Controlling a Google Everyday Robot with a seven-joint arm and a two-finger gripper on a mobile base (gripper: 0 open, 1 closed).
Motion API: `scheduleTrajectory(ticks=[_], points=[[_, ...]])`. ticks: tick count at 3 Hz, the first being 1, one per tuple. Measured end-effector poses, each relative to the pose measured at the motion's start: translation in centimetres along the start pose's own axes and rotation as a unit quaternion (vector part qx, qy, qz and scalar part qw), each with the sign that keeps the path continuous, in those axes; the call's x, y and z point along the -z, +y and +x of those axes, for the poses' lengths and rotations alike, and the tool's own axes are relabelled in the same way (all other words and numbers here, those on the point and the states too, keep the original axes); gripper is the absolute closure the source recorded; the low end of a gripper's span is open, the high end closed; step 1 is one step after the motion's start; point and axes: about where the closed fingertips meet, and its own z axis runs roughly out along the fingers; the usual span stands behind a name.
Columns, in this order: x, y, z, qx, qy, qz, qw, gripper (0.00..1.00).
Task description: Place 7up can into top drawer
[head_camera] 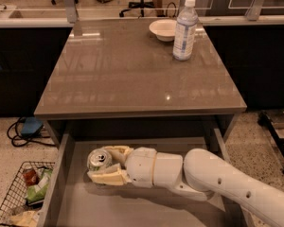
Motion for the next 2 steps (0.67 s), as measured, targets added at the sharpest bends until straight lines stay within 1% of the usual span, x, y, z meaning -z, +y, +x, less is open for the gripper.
scheduleTrajectory(ticks=[1, 2], points=[[0.13, 0.26, 1.35, 0.006, -0.008, 0.017, 0.9998, 1.00], [-0.01, 0.36, 2.14, 0.014, -0.018, 0.024, 0.9995, 1.00]])
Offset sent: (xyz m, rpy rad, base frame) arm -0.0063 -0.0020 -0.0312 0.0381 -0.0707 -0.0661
